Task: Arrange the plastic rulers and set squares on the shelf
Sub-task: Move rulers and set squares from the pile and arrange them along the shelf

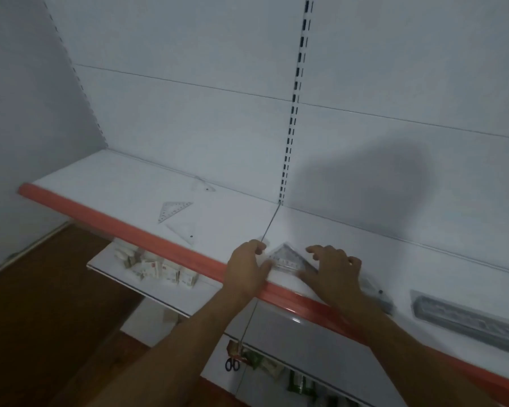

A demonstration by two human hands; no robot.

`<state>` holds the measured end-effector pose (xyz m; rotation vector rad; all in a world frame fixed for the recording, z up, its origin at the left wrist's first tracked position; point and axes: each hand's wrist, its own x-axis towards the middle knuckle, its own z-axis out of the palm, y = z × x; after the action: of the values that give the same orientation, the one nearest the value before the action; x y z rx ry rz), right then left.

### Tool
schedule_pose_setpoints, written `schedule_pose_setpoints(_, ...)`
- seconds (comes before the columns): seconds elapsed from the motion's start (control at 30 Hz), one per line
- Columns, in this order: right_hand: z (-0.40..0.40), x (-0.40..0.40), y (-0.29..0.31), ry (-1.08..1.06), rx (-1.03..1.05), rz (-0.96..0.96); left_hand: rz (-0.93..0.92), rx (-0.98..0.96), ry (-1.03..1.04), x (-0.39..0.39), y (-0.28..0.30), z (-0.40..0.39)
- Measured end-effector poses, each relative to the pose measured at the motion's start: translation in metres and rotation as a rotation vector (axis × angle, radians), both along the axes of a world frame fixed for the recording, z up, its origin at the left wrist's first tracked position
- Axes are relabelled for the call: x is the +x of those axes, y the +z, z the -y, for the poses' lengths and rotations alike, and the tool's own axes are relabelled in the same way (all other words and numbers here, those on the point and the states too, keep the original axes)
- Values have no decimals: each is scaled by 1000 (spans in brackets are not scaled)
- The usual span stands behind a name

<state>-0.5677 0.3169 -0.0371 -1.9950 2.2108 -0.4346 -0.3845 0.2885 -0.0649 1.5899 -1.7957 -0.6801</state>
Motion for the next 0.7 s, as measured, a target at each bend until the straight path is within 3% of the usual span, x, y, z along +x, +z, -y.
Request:
schedule_pose_setpoints(0.13, 20, 31, 17, 150, -130, 87, 41, -62, 71, 26, 16, -6)
schedule_pose_setpoints(0.3, 54, 117, 31, 375, -97, 201, 77, 18, 274, 100, 41, -21)
schedule_pose_setpoints(0.43, 52, 214, 41, 649, -66, 307, 228, 19, 380, 181, 54, -52)
schedule_pose_setpoints(0.7, 31, 392, 63, 945, -22, 236, 368, 70, 645, 332, 76, -107)
